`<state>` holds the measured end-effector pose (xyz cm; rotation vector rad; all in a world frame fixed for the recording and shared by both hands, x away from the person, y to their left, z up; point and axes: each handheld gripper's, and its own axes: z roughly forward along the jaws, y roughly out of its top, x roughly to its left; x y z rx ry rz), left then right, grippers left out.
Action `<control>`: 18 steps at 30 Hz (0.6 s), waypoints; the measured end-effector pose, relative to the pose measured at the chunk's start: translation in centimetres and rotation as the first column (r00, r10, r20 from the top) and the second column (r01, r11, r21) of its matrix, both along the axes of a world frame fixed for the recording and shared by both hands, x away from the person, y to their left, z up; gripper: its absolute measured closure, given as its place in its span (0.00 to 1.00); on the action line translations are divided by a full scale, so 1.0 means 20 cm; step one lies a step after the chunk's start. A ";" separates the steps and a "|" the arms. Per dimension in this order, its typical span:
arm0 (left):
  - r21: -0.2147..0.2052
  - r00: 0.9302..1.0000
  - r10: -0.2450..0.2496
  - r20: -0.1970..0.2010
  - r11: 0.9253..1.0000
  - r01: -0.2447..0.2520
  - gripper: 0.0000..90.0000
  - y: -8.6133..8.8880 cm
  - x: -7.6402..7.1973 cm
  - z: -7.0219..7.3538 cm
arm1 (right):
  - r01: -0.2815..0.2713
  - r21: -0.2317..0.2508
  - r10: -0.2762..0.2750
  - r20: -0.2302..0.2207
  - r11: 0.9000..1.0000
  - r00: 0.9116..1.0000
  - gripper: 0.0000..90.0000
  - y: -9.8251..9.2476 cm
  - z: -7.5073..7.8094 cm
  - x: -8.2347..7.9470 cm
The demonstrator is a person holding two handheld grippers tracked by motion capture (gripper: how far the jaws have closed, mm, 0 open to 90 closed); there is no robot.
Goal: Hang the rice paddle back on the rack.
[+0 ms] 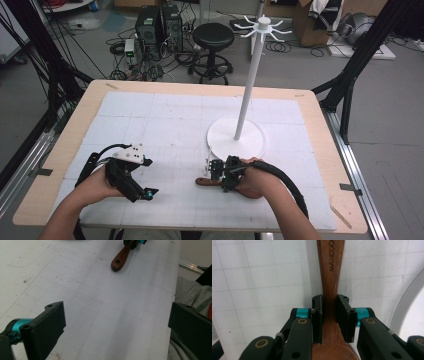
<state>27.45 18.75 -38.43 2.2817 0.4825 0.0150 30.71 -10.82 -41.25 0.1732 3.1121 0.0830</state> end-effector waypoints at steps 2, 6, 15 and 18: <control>0.002 1.000 0.001 0.002 1.000 -0.001 0.02 0.00 0.00 0.00 | -0.018 -0.014 0.018 0.003 1.000 1.000 0.83 0.01 0.00 0.00; 0.001 1.000 -0.001 0.000 1.000 0.001 0.02 0.00 0.00 0.00 | -0.053 -0.048 0.053 -0.005 0.997 0.999 0.82 0.02 0.00 0.00; -0.003 1.000 0.000 -0.002 1.000 0.000 0.02 0.00 0.00 0.00 | -0.038 -0.063 0.037 -0.010 0.997 0.999 0.83 0.03 0.00 0.00; 0.001 1.000 0.003 0.000 1.000 -0.003 0.02 0.00 0.00 0.00 | -0.024 -0.069 0.023 -0.008 0.997 1.000 0.81 0.03 0.00 0.00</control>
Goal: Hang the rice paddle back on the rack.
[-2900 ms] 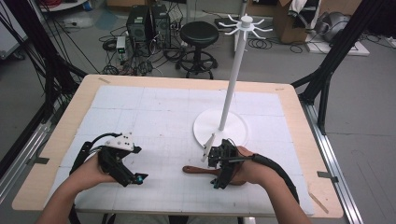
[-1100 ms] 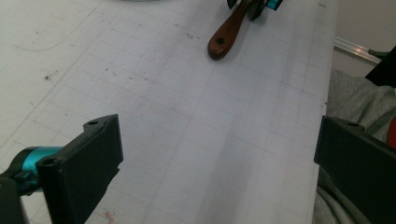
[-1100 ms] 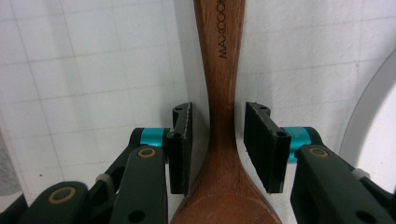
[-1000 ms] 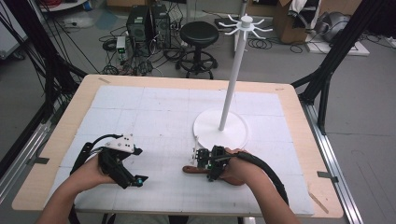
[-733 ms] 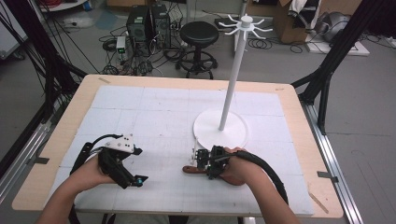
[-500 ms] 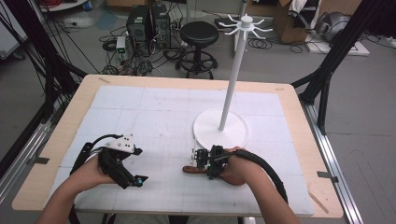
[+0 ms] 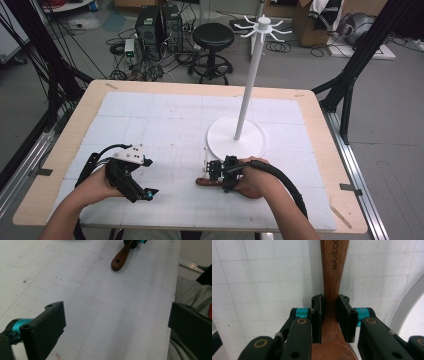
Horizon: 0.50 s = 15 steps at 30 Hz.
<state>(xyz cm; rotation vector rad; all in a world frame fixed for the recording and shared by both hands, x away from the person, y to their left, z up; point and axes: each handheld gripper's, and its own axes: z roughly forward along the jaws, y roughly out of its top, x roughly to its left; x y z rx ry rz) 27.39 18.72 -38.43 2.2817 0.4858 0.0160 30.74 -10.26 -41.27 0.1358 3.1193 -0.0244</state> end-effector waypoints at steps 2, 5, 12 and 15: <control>0.004 1.000 -0.002 0.004 1.000 0.002 0.02 0.00 0.00 0.00 | 0.006 0.000 -0.006 -0.010 1.000 1.000 0.81 0.00 0.00 0.01; -0.002 1.000 0.003 0.004 1.000 -0.003 0.02 0.00 0.00 0.00 | 0.000 0.000 0.000 -0.012 1.000 1.000 0.83 0.00 0.00 0.01; 0.001 1.000 0.003 0.006 1.000 -0.003 0.02 0.00 0.00 0.00 | 0.004 0.007 -0.004 -0.021 1.000 1.000 0.84 0.00 0.00 0.02; 0.003 1.000 0.001 0.007 1.000 -0.001 0.02 0.01 0.00 0.00 | 0.018 0.013 -0.018 -0.033 1.000 0.999 0.85 -0.01 0.00 0.02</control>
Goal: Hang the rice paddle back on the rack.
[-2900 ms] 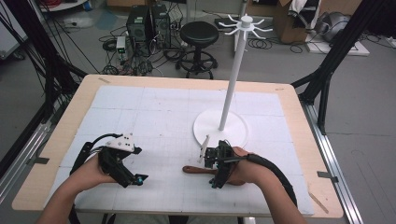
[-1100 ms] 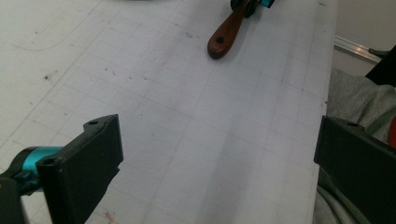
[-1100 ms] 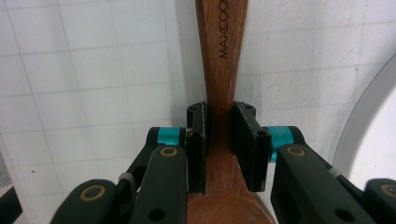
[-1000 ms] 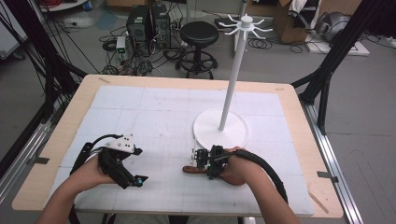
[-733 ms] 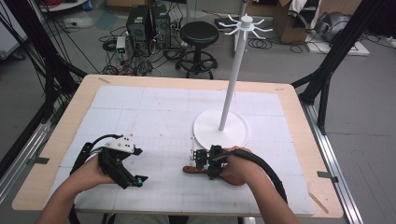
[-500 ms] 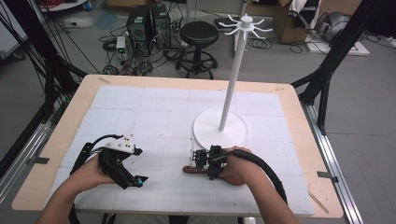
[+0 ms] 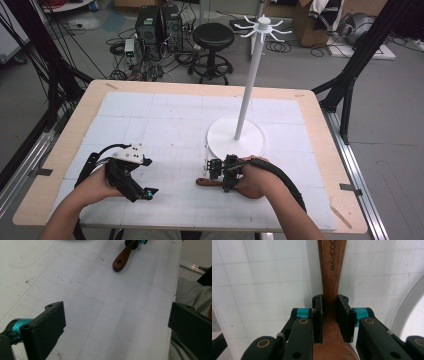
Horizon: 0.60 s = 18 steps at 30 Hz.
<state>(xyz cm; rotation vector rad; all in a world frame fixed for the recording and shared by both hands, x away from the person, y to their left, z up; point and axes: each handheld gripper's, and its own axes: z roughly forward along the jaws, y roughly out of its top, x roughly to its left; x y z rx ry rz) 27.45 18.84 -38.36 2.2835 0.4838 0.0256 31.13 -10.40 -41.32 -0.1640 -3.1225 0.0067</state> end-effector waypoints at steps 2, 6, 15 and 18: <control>-0.006 1.000 0.002 -0.002 1.000 -0.002 0.02 0.00 0.00 0.00 | 0.006 0.000 -0.006 -0.001 1.000 1.000 0.85 0.00 0.00 0.00; -0.008 1.000 0.002 -0.003 1.000 -0.002 0.02 0.00 0.00 0.00 | -0.008 0.001 0.008 0.011 1.000 1.000 0.85 0.00 0.00 0.00; -0.009 1.000 0.006 0.003 1.000 -0.006 0.04 0.00 0.00 0.00 | -0.004 0.028 0.005 -0.023 1.000 1.000 0.85 -0.02 0.00 0.01; -0.008 1.000 0.012 0.007 1.000 -0.012 0.04 0.01 0.00 0.00 | -0.018 0.051 0.019 -0.018 0.999 1.000 0.85 -0.03 0.00 0.02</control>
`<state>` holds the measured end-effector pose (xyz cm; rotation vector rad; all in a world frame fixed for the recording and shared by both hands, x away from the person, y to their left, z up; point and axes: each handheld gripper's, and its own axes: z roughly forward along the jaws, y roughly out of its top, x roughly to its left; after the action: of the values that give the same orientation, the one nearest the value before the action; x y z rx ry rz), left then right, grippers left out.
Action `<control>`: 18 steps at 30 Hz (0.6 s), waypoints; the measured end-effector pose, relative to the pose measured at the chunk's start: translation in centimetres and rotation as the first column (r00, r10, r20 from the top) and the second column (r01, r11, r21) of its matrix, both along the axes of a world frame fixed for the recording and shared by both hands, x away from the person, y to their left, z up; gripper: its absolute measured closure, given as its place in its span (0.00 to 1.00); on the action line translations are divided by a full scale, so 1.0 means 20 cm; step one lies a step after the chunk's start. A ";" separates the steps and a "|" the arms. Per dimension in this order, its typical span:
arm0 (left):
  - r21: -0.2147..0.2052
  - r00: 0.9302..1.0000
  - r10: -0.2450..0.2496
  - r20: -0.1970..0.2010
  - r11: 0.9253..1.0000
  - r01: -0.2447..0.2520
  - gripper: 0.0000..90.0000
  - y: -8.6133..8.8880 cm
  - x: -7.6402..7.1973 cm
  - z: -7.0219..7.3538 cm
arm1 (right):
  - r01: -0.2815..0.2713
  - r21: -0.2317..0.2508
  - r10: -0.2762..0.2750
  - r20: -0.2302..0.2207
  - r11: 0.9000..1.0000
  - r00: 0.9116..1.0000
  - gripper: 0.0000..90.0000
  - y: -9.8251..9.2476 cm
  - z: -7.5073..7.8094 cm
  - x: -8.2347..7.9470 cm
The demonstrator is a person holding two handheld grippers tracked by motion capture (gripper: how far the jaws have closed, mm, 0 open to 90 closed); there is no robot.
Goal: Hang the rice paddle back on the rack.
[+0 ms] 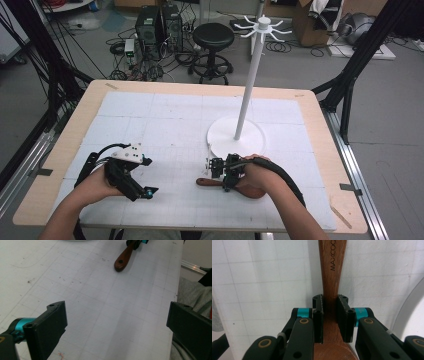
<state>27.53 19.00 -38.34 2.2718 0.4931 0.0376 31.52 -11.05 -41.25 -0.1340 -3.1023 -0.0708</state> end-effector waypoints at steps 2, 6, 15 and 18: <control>-0.003 1.000 -0.002 -0.003 1.000 0.002 0.04 0.00 0.00 0.00 | 0.010 0.016 -0.010 -0.006 1.000 1.000 0.85 -0.01 0.00 0.00; 0.003 1.000 -0.009 -0.008 1.000 0.009 0.04 -0.01 0.00 -0.01 | 0.039 0.043 -0.037 -0.033 0.998 0.999 0.86 -0.04 0.00 0.00; 0.000 1.000 -0.003 -0.005 1.000 0.003 0.03 -0.01 0.00 -0.01 | 0.034 0.091 -0.029 -0.060 0.995 0.998 0.86 -0.07 0.01 0.01; -0.001 1.000 -0.004 -0.005 1.000 0.004 0.03 -0.01 0.00 -0.01 | 0.055 0.132 -0.044 -0.081 0.990 0.996 0.86 -0.10 0.01 0.01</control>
<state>27.47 18.80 -38.46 2.2726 0.4911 0.0301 31.79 -13.05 -40.99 -0.2044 -3.0045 -0.2677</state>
